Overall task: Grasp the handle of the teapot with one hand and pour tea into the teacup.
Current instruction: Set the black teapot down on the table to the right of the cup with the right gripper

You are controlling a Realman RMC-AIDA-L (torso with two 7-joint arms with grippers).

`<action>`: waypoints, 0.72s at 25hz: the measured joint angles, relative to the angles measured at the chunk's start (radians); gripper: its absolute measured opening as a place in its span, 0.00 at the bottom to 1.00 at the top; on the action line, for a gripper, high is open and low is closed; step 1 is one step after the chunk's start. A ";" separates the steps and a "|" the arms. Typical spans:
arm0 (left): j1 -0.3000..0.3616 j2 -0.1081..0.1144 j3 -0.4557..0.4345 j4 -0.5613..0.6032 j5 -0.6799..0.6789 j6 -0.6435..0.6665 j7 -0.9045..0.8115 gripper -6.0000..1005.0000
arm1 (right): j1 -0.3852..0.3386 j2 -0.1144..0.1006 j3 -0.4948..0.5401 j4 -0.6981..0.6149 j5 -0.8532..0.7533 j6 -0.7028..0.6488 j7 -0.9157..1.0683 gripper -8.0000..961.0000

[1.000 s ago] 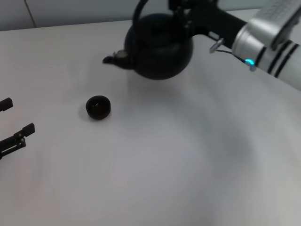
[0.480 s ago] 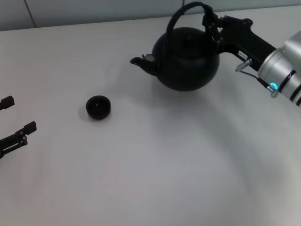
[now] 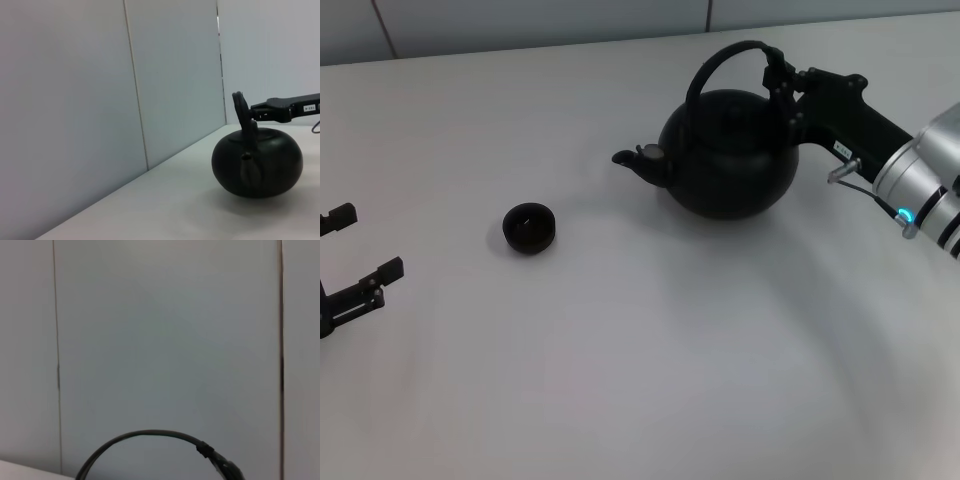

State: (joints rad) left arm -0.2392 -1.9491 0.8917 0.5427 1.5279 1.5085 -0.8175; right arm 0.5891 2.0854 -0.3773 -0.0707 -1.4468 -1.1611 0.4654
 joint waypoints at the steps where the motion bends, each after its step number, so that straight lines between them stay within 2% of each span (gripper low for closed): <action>1: 0.000 -0.001 0.001 0.000 0.000 0.000 0.000 0.78 | -0.002 0.000 0.009 0.007 0.000 0.001 -0.018 0.08; 18: 0.003 -0.004 -0.003 0.000 0.000 0.000 -0.006 0.78 | -0.016 0.001 0.036 0.040 0.001 0.027 -0.043 0.08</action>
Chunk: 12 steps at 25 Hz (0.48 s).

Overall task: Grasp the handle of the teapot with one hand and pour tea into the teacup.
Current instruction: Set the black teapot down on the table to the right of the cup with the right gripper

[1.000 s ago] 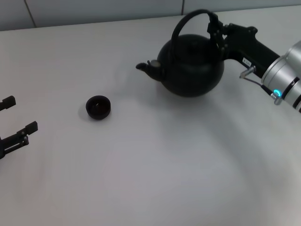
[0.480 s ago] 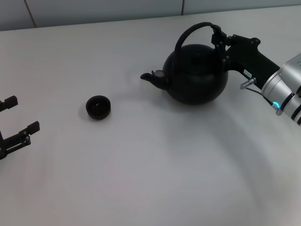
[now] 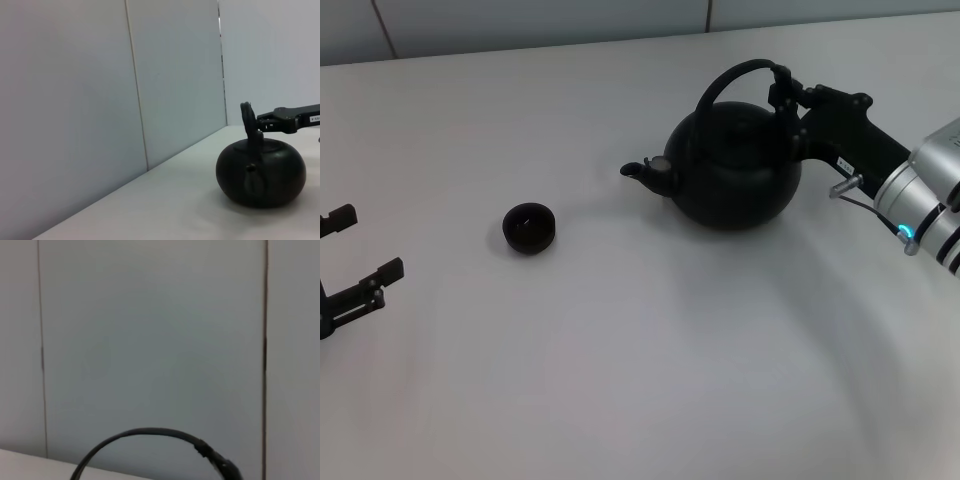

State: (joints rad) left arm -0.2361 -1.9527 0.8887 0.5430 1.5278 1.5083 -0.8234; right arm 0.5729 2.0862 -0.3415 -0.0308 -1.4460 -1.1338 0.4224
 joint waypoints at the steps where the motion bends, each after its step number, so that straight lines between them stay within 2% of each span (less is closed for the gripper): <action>1: 0.001 0.000 0.000 0.000 0.000 0.000 0.000 0.78 | -0.002 0.000 0.005 0.002 0.000 -0.002 0.001 0.08; 3: 0.002 -0.001 -0.001 0.000 0.000 0.001 0.000 0.78 | -0.004 0.000 0.014 0.007 0.000 -0.006 0.002 0.08; 12: 0.006 -0.002 0.002 0.000 0.000 0.004 0.003 0.78 | -0.038 -0.001 0.015 0.016 0.000 -0.092 0.002 0.48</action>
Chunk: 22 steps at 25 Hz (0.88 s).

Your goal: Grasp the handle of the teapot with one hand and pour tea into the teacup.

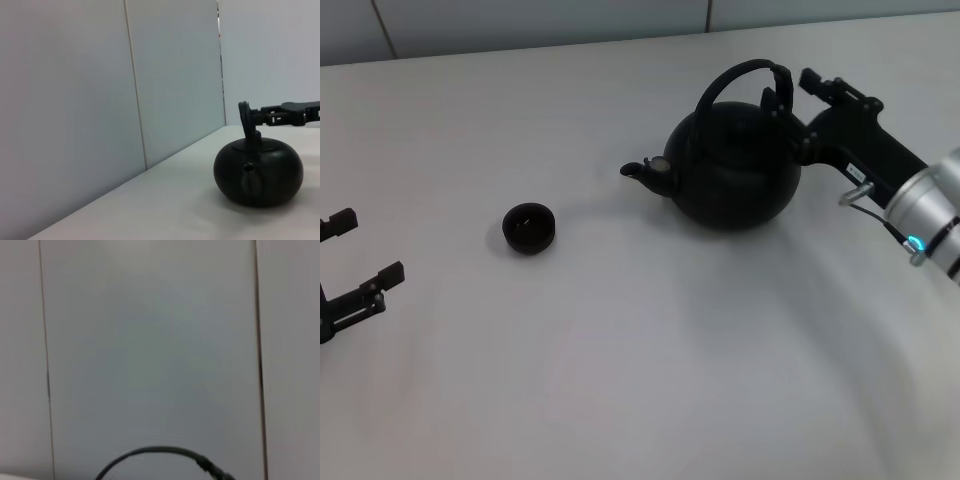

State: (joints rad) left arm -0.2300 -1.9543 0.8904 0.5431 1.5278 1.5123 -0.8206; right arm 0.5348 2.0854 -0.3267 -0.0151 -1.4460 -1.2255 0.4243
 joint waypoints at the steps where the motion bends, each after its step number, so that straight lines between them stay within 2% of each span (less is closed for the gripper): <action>1: 0.000 0.000 0.001 0.000 0.000 0.000 0.000 0.78 | -0.009 0.000 0.001 -0.001 0.000 -0.017 0.000 0.53; 4: 0.000 0.000 0.003 0.000 0.000 -0.002 -0.001 0.78 | -0.042 -0.001 0.015 -0.002 0.000 -0.054 0.001 0.67; 10: -0.002 0.000 0.005 -0.002 0.000 -0.001 -0.004 0.78 | -0.144 0.001 0.057 0.007 0.001 -0.146 0.000 0.71; 16: -0.004 0.000 0.014 -0.007 0.001 0.000 -0.005 0.78 | -0.197 -0.004 0.056 0.000 -0.021 -0.260 0.023 0.74; 18: -0.007 0.000 0.020 -0.007 0.007 0.001 -0.008 0.78 | -0.205 -0.009 0.020 -0.052 -0.069 -0.302 0.084 0.74; 22: -0.019 0.002 0.021 -0.001 0.040 0.007 -0.035 0.78 | -0.209 -0.022 -0.097 -0.288 -0.260 -0.332 0.369 0.74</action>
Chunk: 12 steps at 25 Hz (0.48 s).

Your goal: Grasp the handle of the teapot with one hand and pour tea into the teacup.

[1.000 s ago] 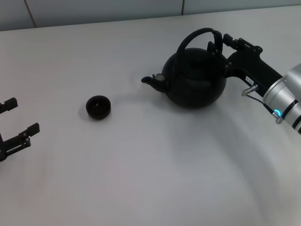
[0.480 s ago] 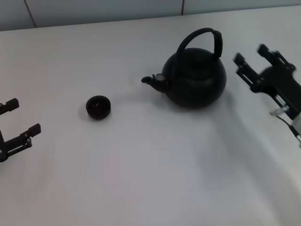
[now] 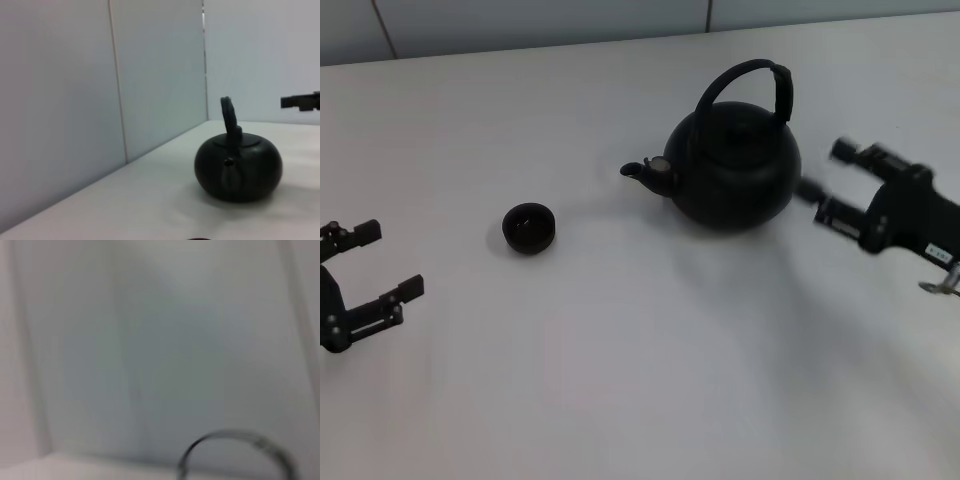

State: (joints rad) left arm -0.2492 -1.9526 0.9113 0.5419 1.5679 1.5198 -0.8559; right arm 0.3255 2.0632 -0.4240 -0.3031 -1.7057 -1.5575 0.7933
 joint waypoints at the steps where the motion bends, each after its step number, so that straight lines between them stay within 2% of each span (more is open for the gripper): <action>1: 0.000 0.000 0.000 0.000 0.000 0.000 0.000 0.78 | 0.004 -0.009 -0.024 -0.054 -0.051 -0.009 0.063 0.74; 3: -0.007 0.003 0.000 0.001 0.013 0.004 -0.013 0.78 | 0.023 -0.037 -0.049 -0.123 -0.157 -0.036 0.156 0.74; 4: -0.024 0.012 0.000 0.002 0.040 0.018 -0.042 0.78 | 0.032 -0.047 -0.054 -0.139 -0.192 -0.046 0.180 0.74; 8: -0.058 0.030 0.003 0.021 0.098 0.028 -0.117 0.78 | 0.118 -0.101 -0.060 -0.180 -0.387 -0.083 0.290 0.74; 11: -0.068 0.032 0.003 0.036 0.122 0.028 -0.142 0.78 | 0.177 -0.120 -0.061 -0.209 -0.462 -0.101 0.320 0.74; 12: -0.086 0.036 0.001 0.066 0.168 0.031 -0.185 0.78 | 0.193 -0.124 -0.062 -0.216 -0.475 -0.105 0.324 0.73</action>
State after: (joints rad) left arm -0.3348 -1.9169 0.9120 0.6079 1.7354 1.5508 -1.0412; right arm 0.5187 1.9394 -0.4861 -0.5189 -2.1806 -1.6621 1.1172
